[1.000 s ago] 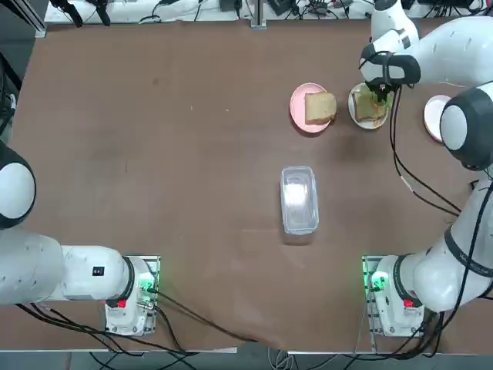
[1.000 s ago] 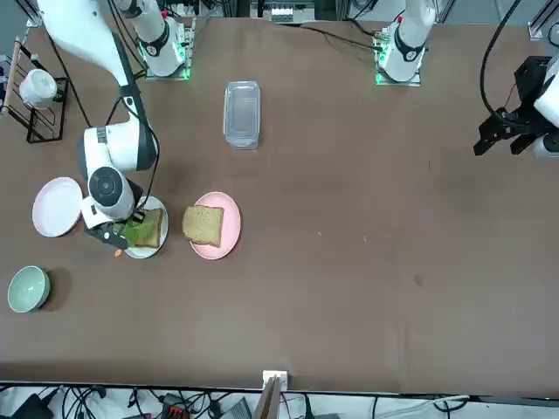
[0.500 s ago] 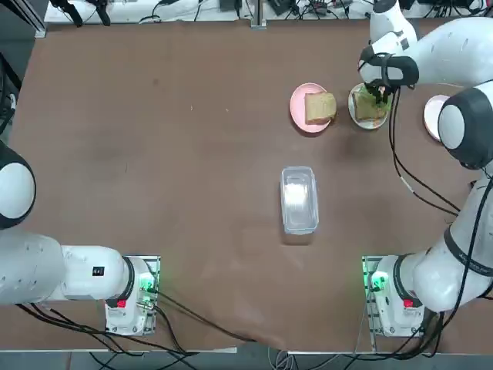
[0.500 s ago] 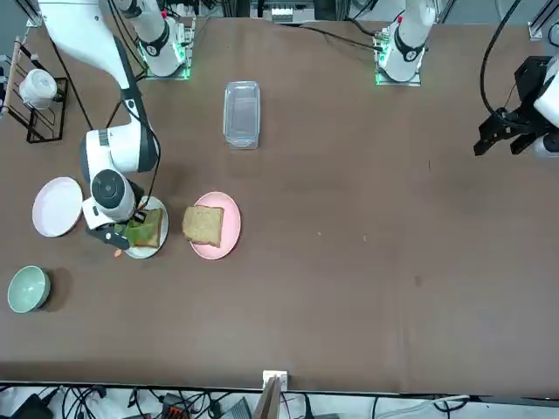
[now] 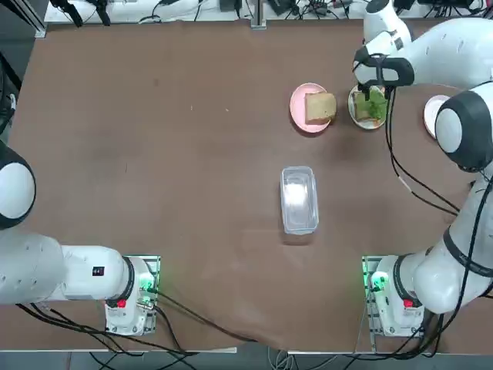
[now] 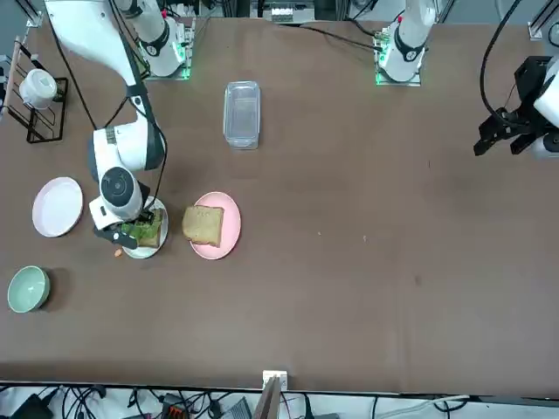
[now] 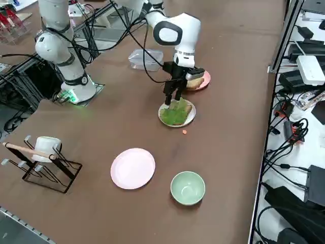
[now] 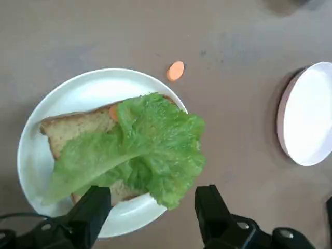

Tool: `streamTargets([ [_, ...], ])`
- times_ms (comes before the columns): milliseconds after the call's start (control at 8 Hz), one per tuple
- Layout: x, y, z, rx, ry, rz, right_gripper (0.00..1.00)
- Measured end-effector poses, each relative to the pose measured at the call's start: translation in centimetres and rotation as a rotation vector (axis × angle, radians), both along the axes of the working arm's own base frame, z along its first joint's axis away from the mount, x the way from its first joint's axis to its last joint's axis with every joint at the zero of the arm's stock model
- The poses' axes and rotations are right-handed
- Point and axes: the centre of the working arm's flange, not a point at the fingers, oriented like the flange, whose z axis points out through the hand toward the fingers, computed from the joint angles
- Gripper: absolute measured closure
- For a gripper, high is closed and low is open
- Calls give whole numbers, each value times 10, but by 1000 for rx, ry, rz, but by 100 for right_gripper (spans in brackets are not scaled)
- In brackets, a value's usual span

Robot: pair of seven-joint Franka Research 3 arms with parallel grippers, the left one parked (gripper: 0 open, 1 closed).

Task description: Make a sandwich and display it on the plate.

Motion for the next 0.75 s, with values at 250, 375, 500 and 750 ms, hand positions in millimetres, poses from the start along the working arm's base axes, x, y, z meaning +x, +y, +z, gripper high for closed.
streamTargets([
  [250,10,2,38,-9,29,38,0],
  [375,19,3,66,-3,31,52,0],
  [500,27,6,92,40,15,47,0],
  [750,36,15,118,202,-17,-22,0],
])
